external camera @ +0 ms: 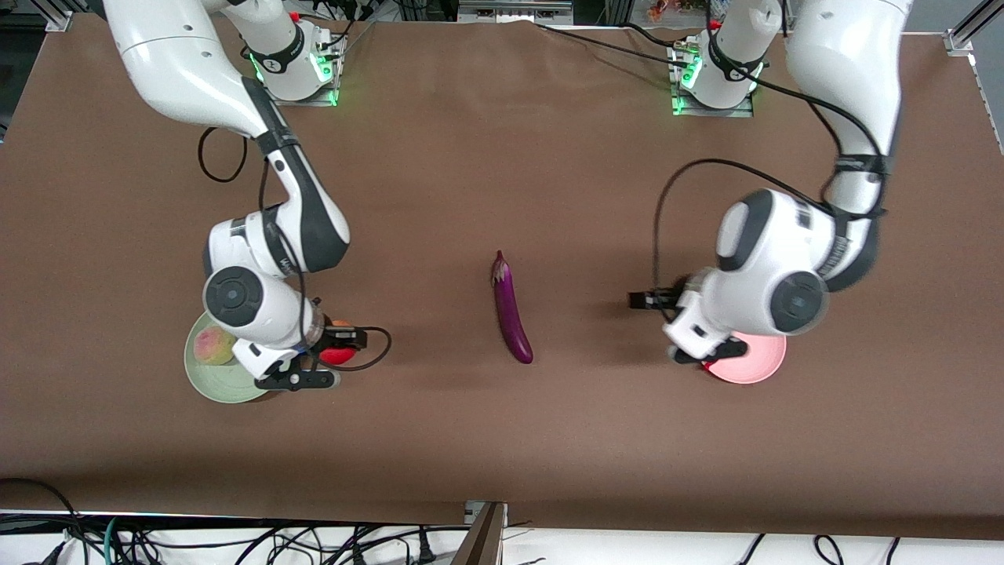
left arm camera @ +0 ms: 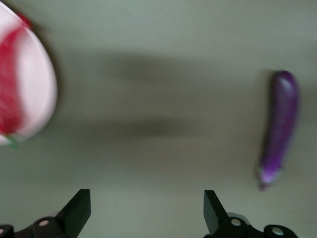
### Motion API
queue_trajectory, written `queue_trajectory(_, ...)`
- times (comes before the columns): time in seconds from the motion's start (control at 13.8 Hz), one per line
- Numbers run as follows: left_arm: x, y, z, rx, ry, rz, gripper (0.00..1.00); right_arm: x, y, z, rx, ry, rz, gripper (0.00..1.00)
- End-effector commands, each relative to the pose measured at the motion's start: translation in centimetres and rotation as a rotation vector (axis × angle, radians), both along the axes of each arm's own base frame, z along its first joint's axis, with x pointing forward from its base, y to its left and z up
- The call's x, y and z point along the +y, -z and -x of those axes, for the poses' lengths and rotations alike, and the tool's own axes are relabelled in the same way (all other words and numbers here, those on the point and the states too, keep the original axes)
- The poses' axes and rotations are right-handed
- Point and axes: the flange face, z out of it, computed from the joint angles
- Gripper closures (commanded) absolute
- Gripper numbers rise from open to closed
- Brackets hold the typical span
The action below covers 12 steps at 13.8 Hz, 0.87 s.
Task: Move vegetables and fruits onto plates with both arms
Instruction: 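Place the apple on the green plate while the left gripper grasps the eggplant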
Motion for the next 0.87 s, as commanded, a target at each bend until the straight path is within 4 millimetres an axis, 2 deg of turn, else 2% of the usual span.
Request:
queue_trajectory(0.0,-8.1,-0.7,2.0,0.001,-0.141,-0.017,0.00,-6.7,-0.3,-0.5,0.049,-0.079,0.012,0.76)
queue_trajectory(0.07,-11.3,0.2,2.7,-0.016,-0.179,-0.014,0.00,-9.1,0.2,-0.6,0.077,-0.099,0.012,0.76)
queue_trajectory(0.22,-15.9,4.1,3.6,-0.075,-0.233,0.001,0.00,-12.8,1.5,-0.7,0.105,-0.121,0.010,0.76)
queue_trajectory(0.29,-17.2,6.7,3.7,-0.104,-0.234,0.014,0.00,-14.1,2.5,-0.7,0.117,-0.106,0.009,0.76)
queue_trajectory(0.36,-18.5,8.4,4.2,-0.122,-0.244,0.023,0.00,-14.7,3.3,-0.6,0.125,-0.100,0.010,0.76)
queue_trajectory(0.43,-20.4,9.2,5.4,-0.134,-0.227,0.028,0.00,-14.8,4.4,-0.5,0.139,-0.099,0.010,0.76)
queue_trajectory(0.51,-21.4,10.2,6.0,-0.133,-0.236,0.024,0.00,-14.9,5.1,-0.5,0.144,-0.094,0.010,0.76)
queue_trajectory(0.72,-21.7,11.6,5.1,-0.149,-0.254,0.032,0.00,-15.9,7.5,-0.5,0.153,-0.084,0.015,0.76)
queue_trajectory(0.8,-22.0,12.3,5.3,-0.150,-0.252,0.031,0.07,-16.1,8.1,-0.6,0.149,-0.081,0.014,0.75)
